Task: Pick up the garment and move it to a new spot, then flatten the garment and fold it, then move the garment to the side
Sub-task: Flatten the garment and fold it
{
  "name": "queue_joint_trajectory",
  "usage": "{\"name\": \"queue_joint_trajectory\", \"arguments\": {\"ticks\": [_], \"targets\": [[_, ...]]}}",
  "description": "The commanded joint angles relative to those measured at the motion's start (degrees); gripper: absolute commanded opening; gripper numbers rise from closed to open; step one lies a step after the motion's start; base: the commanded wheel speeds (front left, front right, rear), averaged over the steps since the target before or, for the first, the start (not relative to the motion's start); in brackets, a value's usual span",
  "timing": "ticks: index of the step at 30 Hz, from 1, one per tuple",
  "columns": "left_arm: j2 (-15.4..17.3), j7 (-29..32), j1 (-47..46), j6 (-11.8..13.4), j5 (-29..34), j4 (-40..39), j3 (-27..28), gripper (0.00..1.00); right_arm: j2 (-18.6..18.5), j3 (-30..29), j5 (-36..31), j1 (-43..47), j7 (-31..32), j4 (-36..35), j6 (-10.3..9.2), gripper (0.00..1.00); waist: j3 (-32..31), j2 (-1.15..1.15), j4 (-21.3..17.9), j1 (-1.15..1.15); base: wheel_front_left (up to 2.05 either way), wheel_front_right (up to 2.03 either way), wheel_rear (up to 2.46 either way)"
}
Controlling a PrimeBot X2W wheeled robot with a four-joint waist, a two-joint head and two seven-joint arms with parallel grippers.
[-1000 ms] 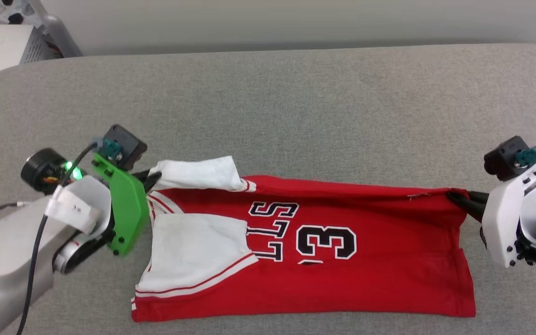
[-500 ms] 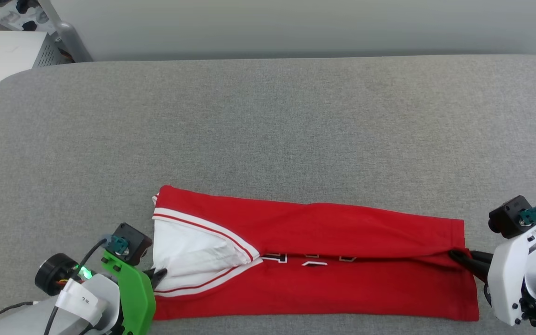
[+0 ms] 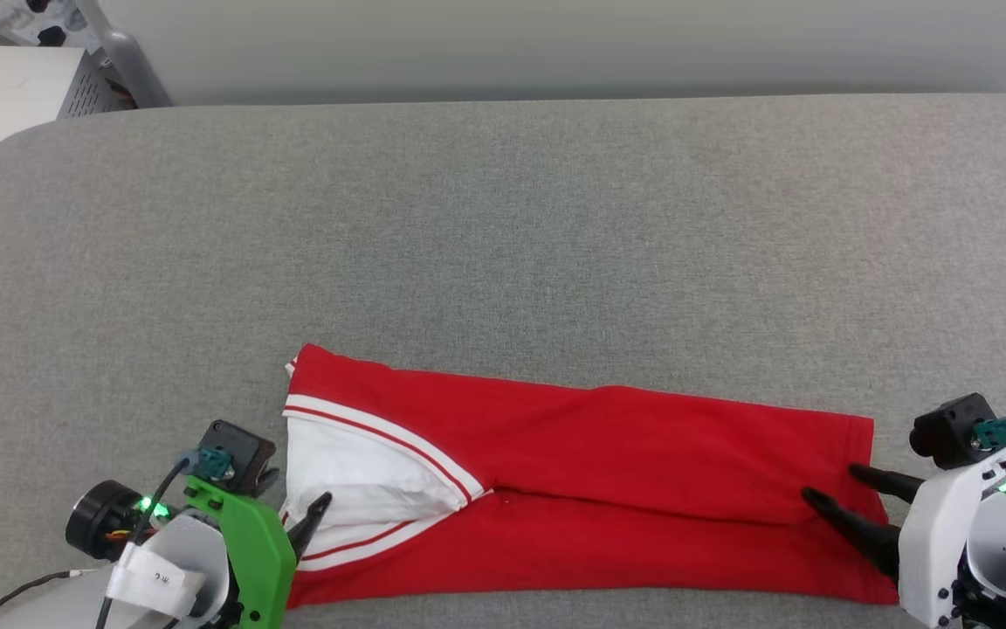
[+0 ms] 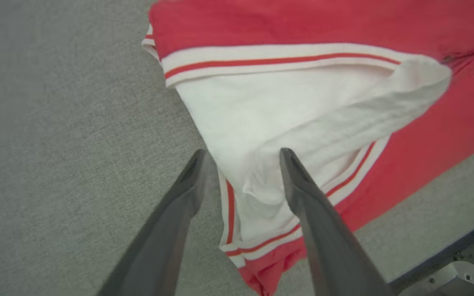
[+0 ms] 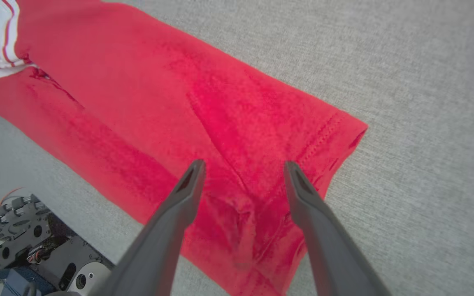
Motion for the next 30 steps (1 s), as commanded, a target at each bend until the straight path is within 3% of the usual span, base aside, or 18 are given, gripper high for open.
{"name": "queue_joint_trajectory", "arguments": {"ticks": [1, 11, 18, 25, 30], "targets": [[0.0, -1.9, 1.3, 1.3, 0.5, -0.6, 0.9, 1.0, 0.2, -1.2, -0.1, 1.2, -1.1, -0.9, -0.02, 1.0, -1.3, 0.0, 0.0, 0.0, 0.0, 0.0, 0.0], [0.0, -16.4, 5.8, 13.3, 2.7, -3.5, 7.1, 1.0, -0.7, -12.8, 0.2, 6.7, -0.2, -5.8, -0.02, 1.0, -3.5, 0.0, 0.3, 0.0, 0.0, 0.0, 0.0], [-2.7, -19.2, 8.6, 20.7, 8.8, -4.2, 14.6, 1.0, -0.4, -18.0, 4.6, 9.2, 5.3, -3.8, -0.02, 1.0, -2.5, 0.0, 1.5, 0.0, 0.0, 0.0, 0.0], [-8.3, -19.2, 15.6, 23.7, 20.0, -6.4, 28.4, 1.0, 1.2, -19.4, 7.9, 10.1, 9.3, -0.5, -0.02, 1.0, -0.9, 0.0, 3.5, 0.0, 0.0, 0.0, 0.0], [-12.1, -19.3, 19.9, 22.2, 27.4, -6.7, 35.9, 1.0, 2.8, -18.4, 8.5, 9.3, 10.1, 1.8, -0.02, 1.0, 0.4, 0.0, 4.7, 0.0, 0.0, 0.0, 0.0]]}}
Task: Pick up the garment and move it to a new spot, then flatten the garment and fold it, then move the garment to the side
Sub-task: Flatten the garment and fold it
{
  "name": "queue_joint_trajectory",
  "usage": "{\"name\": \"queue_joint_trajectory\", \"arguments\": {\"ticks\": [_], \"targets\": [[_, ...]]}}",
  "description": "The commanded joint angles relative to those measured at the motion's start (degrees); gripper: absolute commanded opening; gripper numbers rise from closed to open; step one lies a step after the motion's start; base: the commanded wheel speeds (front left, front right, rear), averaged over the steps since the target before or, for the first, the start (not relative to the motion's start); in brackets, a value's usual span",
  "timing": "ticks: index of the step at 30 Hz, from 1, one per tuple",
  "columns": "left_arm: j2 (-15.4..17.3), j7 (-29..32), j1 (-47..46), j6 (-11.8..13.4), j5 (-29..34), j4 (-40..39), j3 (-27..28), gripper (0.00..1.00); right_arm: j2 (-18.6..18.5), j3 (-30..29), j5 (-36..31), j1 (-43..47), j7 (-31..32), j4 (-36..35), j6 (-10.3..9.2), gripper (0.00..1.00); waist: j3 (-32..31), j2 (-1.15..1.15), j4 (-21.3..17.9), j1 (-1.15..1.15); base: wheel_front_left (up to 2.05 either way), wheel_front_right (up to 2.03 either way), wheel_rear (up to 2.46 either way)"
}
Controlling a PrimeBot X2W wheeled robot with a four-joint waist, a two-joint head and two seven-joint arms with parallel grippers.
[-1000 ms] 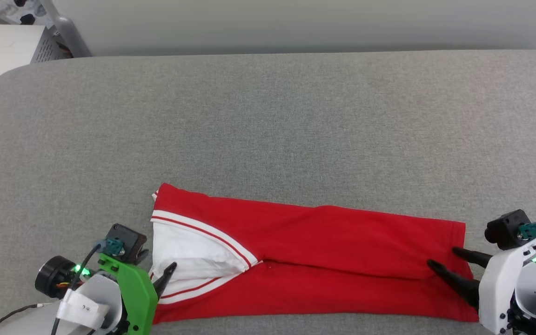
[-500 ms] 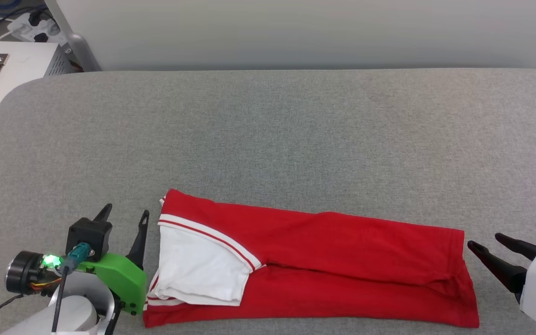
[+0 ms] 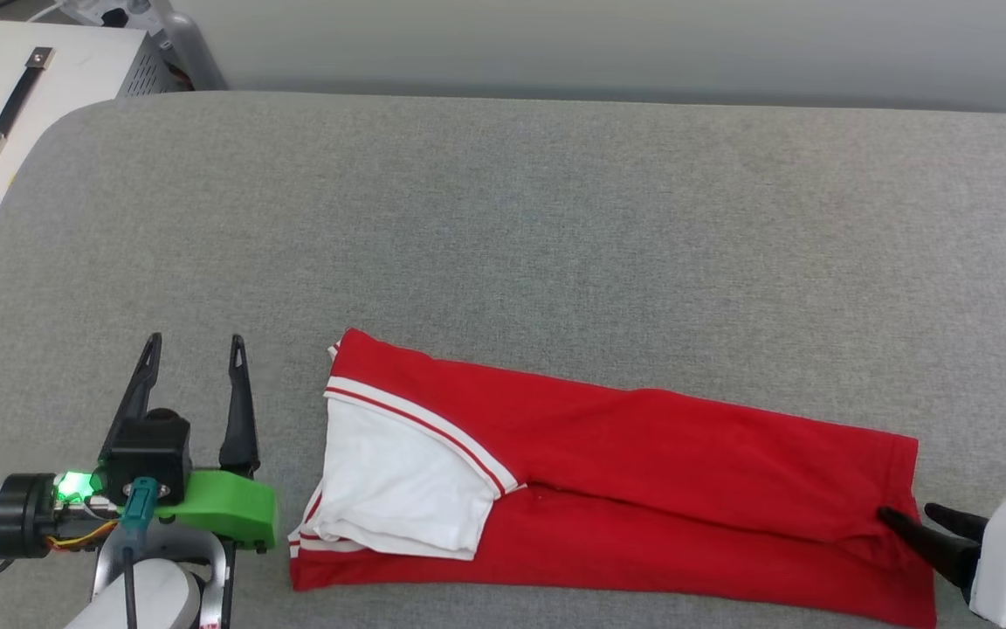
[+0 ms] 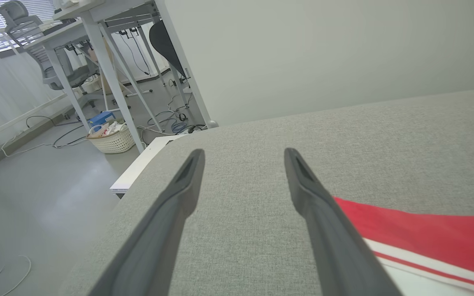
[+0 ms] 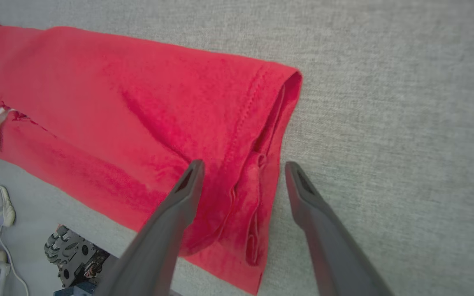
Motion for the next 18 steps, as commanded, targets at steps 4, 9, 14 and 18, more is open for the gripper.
{"name": "queue_joint_trajectory", "arguments": {"ticks": [4, 9, 14, 18], "targets": [[-3.7, -0.3, 3.6, -1.6, 6.0, -0.8, 4.7, 1.0, 1.4, 1.1, 1.0, -1.0, 0.5, 1.9, -0.02, 1.0, 1.6, 0.0, 1.4, 0.0, 0.0, 0.0, 0.0], [-9.6, -0.3, 7.1, -3.0, 10.9, -1.7, 10.6, 1.0, 2.6, 3.4, 1.9, -2.0, 0.4, 3.5, -0.02, 1.0, 2.4, 0.0, 2.0, 0.0, 0.0, 0.0, 0.0], [-14.4, -0.3, 9.9, -6.2, 15.3, -1.7, 14.2, 1.0, 3.7, 6.7, 2.7, -3.1, 0.1, 3.5, -0.02, 1.0, 2.5, 0.0, 2.6, 0.0, 0.0, 0.0, 0.0], [-16.9, -0.3, 10.9, -8.9, 18.8, -2.1, 16.4, 1.0, 3.5, 8.5, 3.1, -3.7, -0.8, 3.8, -0.02, 1.0, 2.3, 0.0, 3.0, 0.0, 0.0, 0.0, 0.0]]}}
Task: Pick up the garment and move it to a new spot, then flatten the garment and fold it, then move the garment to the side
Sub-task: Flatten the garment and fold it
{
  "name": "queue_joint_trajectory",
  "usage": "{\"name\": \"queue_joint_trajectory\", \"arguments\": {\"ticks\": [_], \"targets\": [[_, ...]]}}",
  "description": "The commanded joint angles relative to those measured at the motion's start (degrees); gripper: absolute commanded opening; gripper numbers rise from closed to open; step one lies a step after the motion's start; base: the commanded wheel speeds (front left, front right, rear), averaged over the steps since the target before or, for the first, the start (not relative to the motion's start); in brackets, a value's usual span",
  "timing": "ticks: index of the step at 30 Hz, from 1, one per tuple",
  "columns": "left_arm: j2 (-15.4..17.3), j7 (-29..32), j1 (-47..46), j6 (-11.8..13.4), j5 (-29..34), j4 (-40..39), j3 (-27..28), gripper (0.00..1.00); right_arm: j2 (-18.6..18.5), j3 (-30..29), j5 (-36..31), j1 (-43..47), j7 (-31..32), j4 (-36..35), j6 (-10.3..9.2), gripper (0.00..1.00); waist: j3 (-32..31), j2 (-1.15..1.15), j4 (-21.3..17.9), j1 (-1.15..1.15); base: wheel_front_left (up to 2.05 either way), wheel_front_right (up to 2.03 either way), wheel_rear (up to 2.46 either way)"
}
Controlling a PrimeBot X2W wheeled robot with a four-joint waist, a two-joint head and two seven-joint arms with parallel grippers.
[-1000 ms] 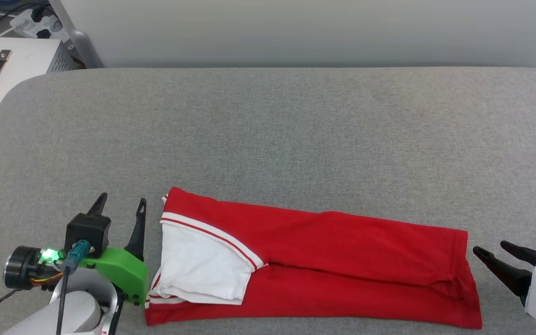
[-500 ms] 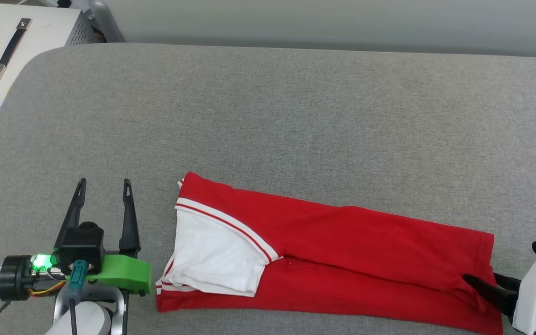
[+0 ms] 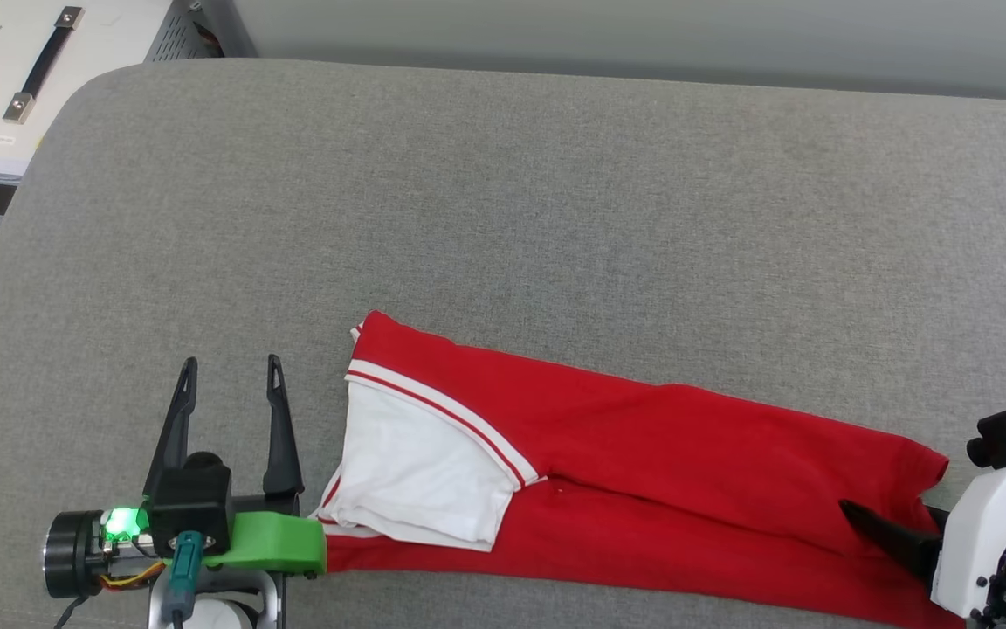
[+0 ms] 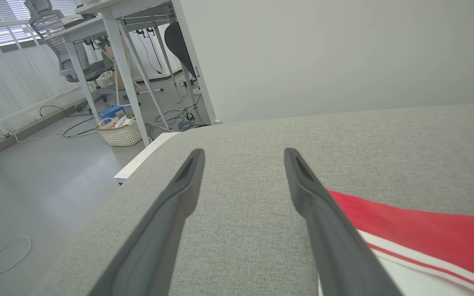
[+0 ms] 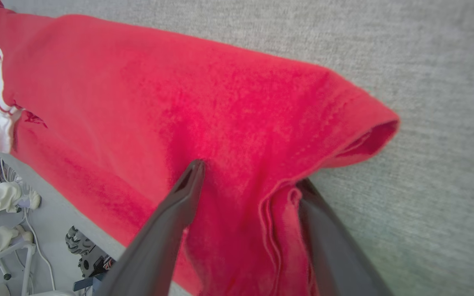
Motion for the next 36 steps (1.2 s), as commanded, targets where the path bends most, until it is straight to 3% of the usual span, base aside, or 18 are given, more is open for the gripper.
{"name": "queue_joint_trajectory", "arguments": {"ticks": [1, 2, 3, 4, 11, 28, 36], "targets": [[-1.0, -0.3, 1.1, -0.8, 1.4, -0.3, 0.9, 1.0, 1.4, 2.3, 0.5, 0.2, 0.2, 0.7, -0.01, 1.0, -0.1, 0.0, 0.2, 0.0, 0.0, 0.0, 0.0], [-1.8, -0.3, 1.5, -1.4, 2.2, -0.2, 1.5, 1.0, 1.1, 2.9, 0.2, 0.1, -0.3, 0.6, -0.01, 0.72, -0.2, 0.0, 0.2, 0.0, 0.0, 0.0, 0.0], [-2.3, -0.3, 1.8, -1.9, 2.8, -0.1, 1.9, 1.0, 0.8, 3.2, 0.1, 0.0, -0.8, 0.7, -0.01, 0.24, -0.2, 0.0, 0.2, 0.0, 0.0, 0.0, 0.0], [-3.0, -0.3, 2.2, -2.5, 3.4, 0.0, 2.6, 1.0, 0.6, 3.7, 0.3, -0.1, -1.2, 0.9, -0.01, 0.0, -0.3, 0.0, 0.2, 0.0, 0.0, 0.0, 0.0], [-6.2, -0.3, 4.3, -6.1, 6.3, 1.1, 5.9, 1.0, -1.6, 4.2, 1.0, -0.6, -3.9, 1.6, -0.01, 0.0, -1.2, 0.0, -0.6, 0.0, 0.0, 0.0, 0.0], [-10.4, -0.3, 8.0, -12.0, 10.5, 2.1, 11.7, 1.0, -9.8, -3.6, 1.2, 0.4, -5.8, 8.3, -0.01, 0.0, -4.1, 0.0, -1.6, 0.0, 0.0, 0.0, 0.0], [-11.5, -0.3, 8.7, -13.9, 11.9, 3.0, 13.2, 1.0, -10.3, -4.9, 4.3, 3.5, -3.1, -2.0, -0.01, 0.0, -5.3, 0.0, -2.2, 0.0, 0.0, 0.0, 0.0]]}}
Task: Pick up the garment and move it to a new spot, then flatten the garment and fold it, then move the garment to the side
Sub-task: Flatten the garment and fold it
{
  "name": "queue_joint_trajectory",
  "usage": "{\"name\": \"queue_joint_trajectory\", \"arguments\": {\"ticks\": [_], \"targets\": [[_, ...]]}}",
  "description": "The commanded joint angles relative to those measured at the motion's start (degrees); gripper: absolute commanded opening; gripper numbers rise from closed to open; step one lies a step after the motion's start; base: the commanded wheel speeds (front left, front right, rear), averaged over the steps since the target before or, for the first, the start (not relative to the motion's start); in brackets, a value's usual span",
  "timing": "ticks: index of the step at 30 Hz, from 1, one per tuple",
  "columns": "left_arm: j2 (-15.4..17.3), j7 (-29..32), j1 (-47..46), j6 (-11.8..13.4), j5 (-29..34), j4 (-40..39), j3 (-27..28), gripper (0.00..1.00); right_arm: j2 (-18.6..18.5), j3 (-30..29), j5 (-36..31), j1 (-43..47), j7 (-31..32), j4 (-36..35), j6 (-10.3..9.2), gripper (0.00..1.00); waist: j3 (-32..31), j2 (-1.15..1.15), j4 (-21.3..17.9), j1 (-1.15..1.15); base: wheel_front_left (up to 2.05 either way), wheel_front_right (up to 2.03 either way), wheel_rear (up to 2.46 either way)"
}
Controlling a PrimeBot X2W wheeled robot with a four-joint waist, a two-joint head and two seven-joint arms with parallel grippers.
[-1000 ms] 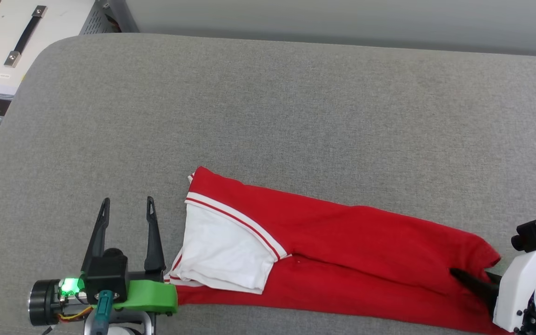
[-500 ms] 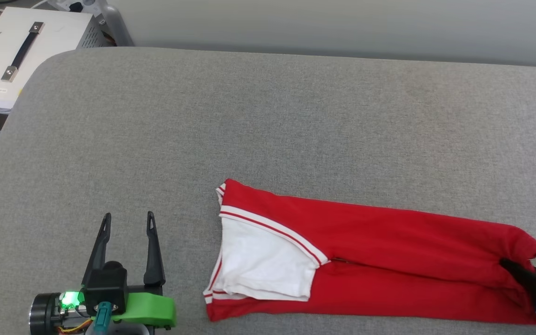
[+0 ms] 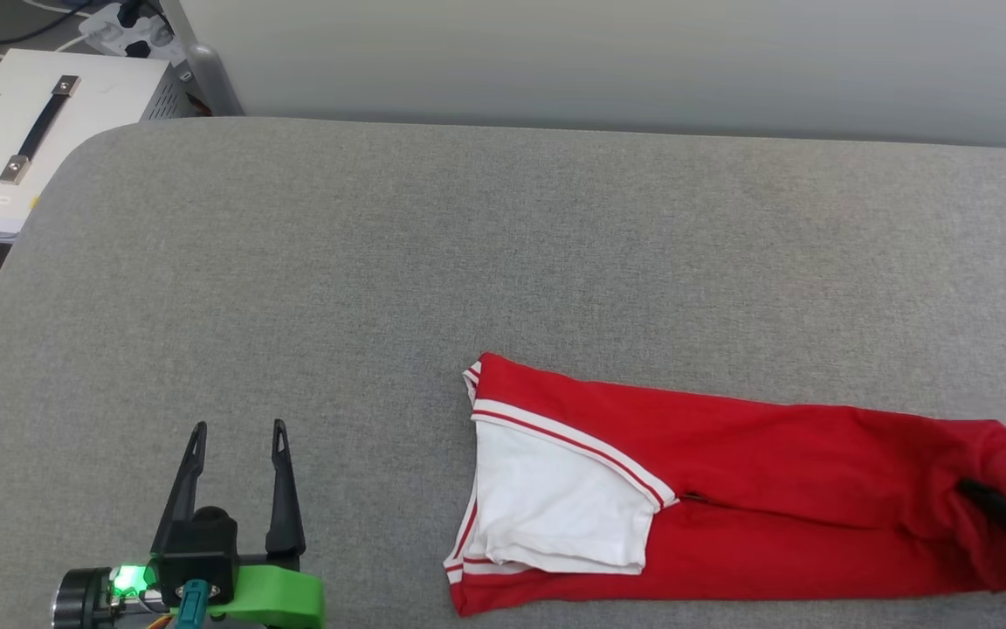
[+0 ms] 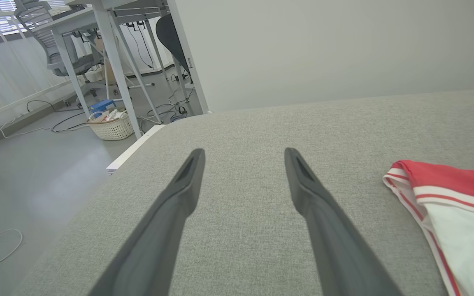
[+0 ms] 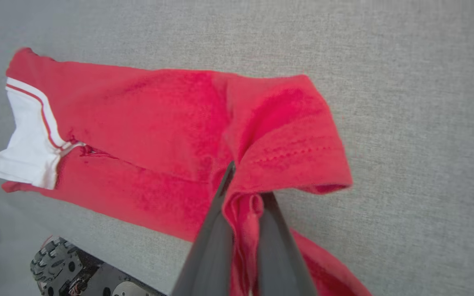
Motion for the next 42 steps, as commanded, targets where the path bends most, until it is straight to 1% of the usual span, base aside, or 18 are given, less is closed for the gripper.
{"name": "queue_joint_trajectory", "arguments": {"ticks": [1, 4, 10, 11, 15, 20, 24, 30, 36, 42], "targets": [[-0.5, -0.3, 0.8, -0.4, 0.5, 0.2, 0.4, 1.0, 0.0, -0.2, 0.4, 0.6, 0.7, -2.3, -0.04, 0.0, 0.0, 0.0, -0.1, 0.0, 0.0, 0.0, 0.0], [-0.9, -0.3, 0.7, -0.8, 0.8, 0.5, 0.5, 1.0, 0.8, 0.1, 1.0, 0.5, 2.4, -6.7, -0.04, 0.0, 0.2, 0.0, 0.1, 0.0, 0.0, 0.0, 0.0], [-1.7, -0.3, -0.2, -1.4, 1.3, 1.2, 0.5, 1.0, 4.4, 3.0, -0.5, -2.1, 6.8, -12.8, -0.04, 0.0, 1.0, 0.0, 1.2, 0.0, 0.0, 0.0, 0.0], [-2.1, -0.3, -0.7, -1.7, 1.5, 1.5, 0.3, 1.0, 6.8, 5.5, -1.9, -4.9, 9.4, -14.1, -0.04, 0.0, 1.6, 0.0, 1.9, 0.0, 0.0, 0.0, 0.0], [-2.5, -0.3, -1.7, -2.0, 1.7, 2.0, -0.1, 1.0, 9.8, 8.8, -3.7, -8.8, 11.9, -14.2, -0.04, 0.0, 2.3, 0.0, 3.0, 0.0, 0.0, 0.0, 0.0], [-2.9, -0.3, -2.8, -2.1, 2.0, 2.2, -0.2, 1.0, 13.7, 12.5, -5.2, -14.4, 13.6, -11.9, -0.04, 0.0, 3.4, 0.0, 4.1, 0.0, 0.0, 0.0, 0.0], [-3.1, -0.3, -3.4, -1.9, 2.1, 2.2, -0.2, 1.0, 16.2, 16.6, -6.5, -18.9, 15.0, -9.4, -0.04, 0.0, 4.2, 0.0, 4.6, 0.0, 0.0, 0.0, 0.0], [-3.4, -0.3, -4.3, -1.9, 2.2, 2.4, -0.5, 1.0, 19.7, 21.6, -7.7, -25.3, 15.3, -5.0, -0.04, 0.0, 5.6, 0.0, 5.1, 0.0, 0.0, 0.0, 0.0], [-4.0, -0.3, -5.6, -1.6, 2.3, 2.5, -1.2, 1.0, 22.7, 25.5, -8.5, -30.1, 13.9, 0.3, -0.04, 0.0, 7.1, 0.0, 5.9, 0.0, 0.0, 0.0, 0.0], [-4.4, -0.3, -6.2, -1.2, 2.3, 2.6, -1.5, 1.0, 24.8, 28.6, -9.5, -33.3, 11.6, 5.3, -0.04, 0.0, 8.1, 0.0, 6.0, 0.0, 0.0, 0.0, 0.0]]}}
